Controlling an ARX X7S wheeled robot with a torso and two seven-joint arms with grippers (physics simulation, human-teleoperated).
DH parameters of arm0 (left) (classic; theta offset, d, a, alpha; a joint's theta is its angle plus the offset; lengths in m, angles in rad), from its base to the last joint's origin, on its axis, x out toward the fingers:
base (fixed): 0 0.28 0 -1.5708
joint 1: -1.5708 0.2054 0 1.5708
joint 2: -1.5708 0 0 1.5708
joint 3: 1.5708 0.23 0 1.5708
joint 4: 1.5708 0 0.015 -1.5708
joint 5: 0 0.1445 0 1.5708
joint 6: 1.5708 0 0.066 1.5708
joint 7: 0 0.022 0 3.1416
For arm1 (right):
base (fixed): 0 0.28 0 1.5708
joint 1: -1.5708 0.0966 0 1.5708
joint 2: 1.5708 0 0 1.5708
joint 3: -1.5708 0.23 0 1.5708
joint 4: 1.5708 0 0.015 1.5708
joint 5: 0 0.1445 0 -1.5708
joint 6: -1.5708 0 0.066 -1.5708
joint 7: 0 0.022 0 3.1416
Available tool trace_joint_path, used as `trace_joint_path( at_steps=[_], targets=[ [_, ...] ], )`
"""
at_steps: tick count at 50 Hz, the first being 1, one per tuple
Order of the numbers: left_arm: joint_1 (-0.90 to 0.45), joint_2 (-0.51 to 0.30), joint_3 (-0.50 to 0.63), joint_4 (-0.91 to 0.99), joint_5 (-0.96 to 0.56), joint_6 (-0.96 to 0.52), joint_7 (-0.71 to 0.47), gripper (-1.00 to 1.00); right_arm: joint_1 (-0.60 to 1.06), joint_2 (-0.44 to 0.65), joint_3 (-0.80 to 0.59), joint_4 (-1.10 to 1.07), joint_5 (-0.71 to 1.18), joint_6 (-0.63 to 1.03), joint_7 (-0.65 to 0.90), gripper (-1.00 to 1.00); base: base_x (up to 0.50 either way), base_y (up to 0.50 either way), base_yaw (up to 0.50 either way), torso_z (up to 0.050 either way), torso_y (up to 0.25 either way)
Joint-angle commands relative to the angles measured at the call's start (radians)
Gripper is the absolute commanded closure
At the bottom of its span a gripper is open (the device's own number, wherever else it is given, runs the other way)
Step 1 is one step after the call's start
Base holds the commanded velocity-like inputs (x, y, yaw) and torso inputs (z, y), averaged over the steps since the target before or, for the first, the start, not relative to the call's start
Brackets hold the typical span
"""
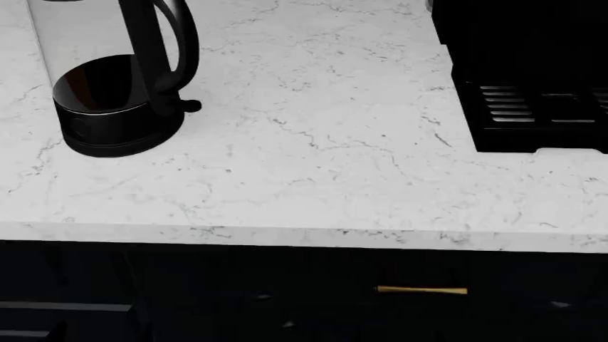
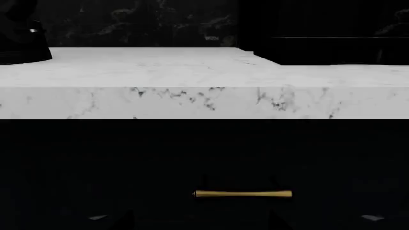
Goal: Close the lid of the electric kettle.
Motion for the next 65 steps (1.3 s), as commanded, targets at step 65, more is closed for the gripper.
trace_joint_path(
  at_steps=[65],
  targets=[
    [0.011,-0.097,0.111,0.073,-0.041,-0.009,-0.147,-1.0,-0.002,0.09,-0.107,-0.04,0.118,0.04,0.088,-1.0,0.0,0.0,0.0,0.031,0.002]
  ],
)
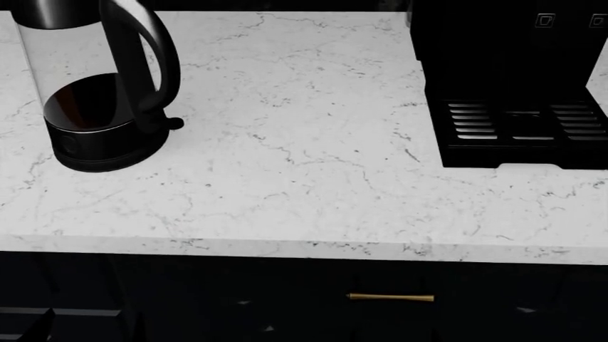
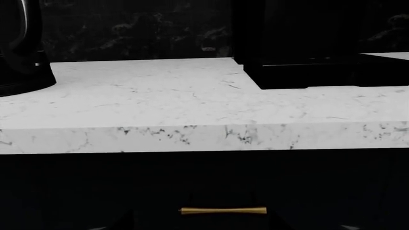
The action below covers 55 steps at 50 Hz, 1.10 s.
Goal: Close the lid of the electric kettle.
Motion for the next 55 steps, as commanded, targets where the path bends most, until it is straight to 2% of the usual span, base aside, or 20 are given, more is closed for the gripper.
trace_joint_path(
  at_steps=[1,29,34,37,39,44,45,50,55],
  targets=[
    [0.0,0.007,-0.005,-0.02,0.012,0.013,-0.005,-1.0,-0.004,-0.003,0.003,0.002,-0.004,0.004,-0.009,-1.0,0.0,0.5,0.0,0.05,0.002],
    [0.002,-0.023,0.032,-0.018,-0.005,0.019,-0.033,-1.0,-0.003,0.026,-0.035,-0.016,0.018,0.006,0.023,-1.0,0.0,0.5,0.0,0.05,0.003],
    [0.006,-0.026,0.034,0.034,-0.022,-0.066,-0.042,-1.0,-0.005,0.036,-0.032,-0.053,0.024,0.045,0.04,-1.0,0.0,0.1,0.0,0.011,0.0],
    [0.01,-0.042,0.028,0.138,-0.056,-0.165,-0.034,-1.0,-0.003,0.054,-0.037,-0.139,0.021,0.118,0.05,-1.0,0.0,0.0,0.0,0.0,0.0],
    [0.012,-0.06,0.027,0.247,-0.07,-0.242,-0.031,-1.0,0.009,0.073,-0.036,-0.255,0.035,0.242,0.062,-1.0,0.0,0.0,0.0,0.0,0.0],
    [-0.001,-0.106,0.006,0.461,-0.112,-0.406,-0.027,-1.0,0.035,0.106,-0.025,-0.468,0.084,0.433,0.073,-1.0,0.0,0.0,0.0,0.0,0.0],
    [-0.01,-0.117,-0.006,0.514,-0.129,-0.451,-0.027,-1.0,0.059,0.126,-0.03,-0.577,0.094,0.533,0.084,-1.0,0.0,0.0,0.0,0.0,0.0],
    [-0.053,-0.151,-0.053,0.678,-0.191,-0.606,-0.033,-1.0,0.113,0.153,-0.02,-0.742,0.135,0.705,0.101,-1.0,0.0,0.0,0.0,0.0,0.0],
    [-0.12,-0.173,-0.077,0.766,-0.24,-0.738,-0.04,-1.0,0.161,0.164,0.006,-0.818,0.178,0.816,0.108,-1.0,0.0,0.0,0.0,0.0,0.0]
  ],
)
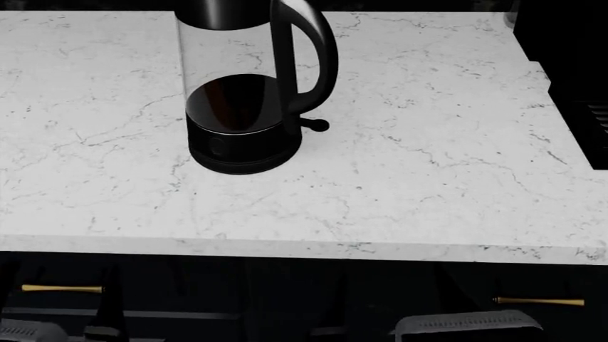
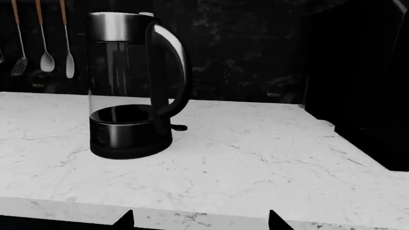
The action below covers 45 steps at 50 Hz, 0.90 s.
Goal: Close the lid of the electric kettle.
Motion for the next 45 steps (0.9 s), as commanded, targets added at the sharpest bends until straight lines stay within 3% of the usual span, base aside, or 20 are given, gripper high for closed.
trace_joint_path(
  at_steps=[1,11,18,22,37,45],
  targets=[
    [-0.102,-0.043,-0.08,0.273,-0.086,-0.306,0.002,-1.0,0.098,0.035,0.056,-0.298,0.072,0.342,0.01,-1.0,0.0,0.0,0.0,0.0,0.0],
    [-0.304,-0.061,-0.198,0.427,-0.236,-0.599,-0.02,-1.0,0.328,0.04,0.178,-0.459,0.254,0.693,0.046,-1.0,0.0,0.0,0.0,0.0,0.0],
    [-0.468,-0.152,-0.257,0.438,-0.476,-0.715,-0.173,-1.0,0.472,0.12,0.261,-0.46,0.582,0.782,0.255,-1.0,0.0,0.0,0.0,0.0,0.0],
    [-0.558,-0.167,-0.294,0.43,-0.572,-0.792,-0.221,-1.0,0.574,0.109,0.33,-0.445,0.696,0.881,0.301,-1.0,0.0,0.0,0.0,0.0,0.0],
    [-0.763,-0.177,-0.42,0.414,-0.822,-0.962,-0.34,-1.0,0.803,0.139,0.373,-0.388,0.977,1.015,0.52,-1.0,0.0,0.0,0.0,0.0,0.0],
    [-0.759,-0.188,-0.42,0.411,-0.85,-0.952,-0.371,-1.0,0.868,0.165,0.339,-0.355,1.153,1.005,0.683,-1.0,0.34,0.0,0.0,0.0,0.0]
  ],
)
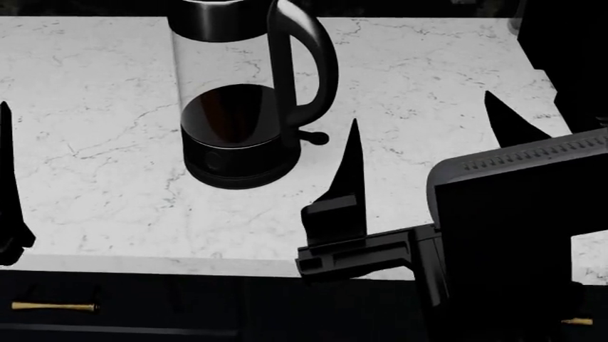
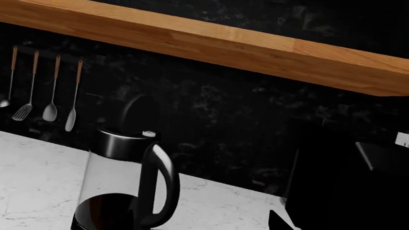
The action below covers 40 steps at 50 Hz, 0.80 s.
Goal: Close the lid of the electric kettle.
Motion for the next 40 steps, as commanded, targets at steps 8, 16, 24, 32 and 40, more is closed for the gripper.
trace_joint_path(
  at_steps=[8,16,24,32,40],
  targets=[
    [-0.062,-0.011,-0.055,-0.028,-0.097,-0.024,-0.069,-1.0,0.188,0.055,-0.023,0.081,0.37,0.012,0.322,-1.0,0.34,0.0,0.0,0.0,0.0],
    [-0.051,-0.028,-0.053,-0.031,-0.107,-0.001,-0.079,-1.0,0.24,0.085,-0.079,0.09,0.493,-0.033,0.441,-1.0,0.34,0.0,0.0,0.0,0.0],
    [-0.032,-0.044,-0.044,-0.034,-0.103,0.029,-0.084,-1.0,0.261,0.098,-0.115,0.086,0.528,-0.057,0.476,-1.0,0.34,0.0,0.0,0.0,0.0],
    [-0.027,-0.052,-0.019,-0.042,-0.092,0.049,-0.091,-1.0,0.19,0.093,-0.079,0.074,0.354,-0.056,0.315,-1.0,0.34,0.0,0.0,0.0,0.0],
    [-0.033,-0.056,-0.018,-0.041,-0.122,0.047,-0.115,-1.0,0.169,0.109,-0.081,0.071,0.308,-0.076,0.278,-1.0,0.32,0.0,0.0,0.0,0.0]
  ],
)
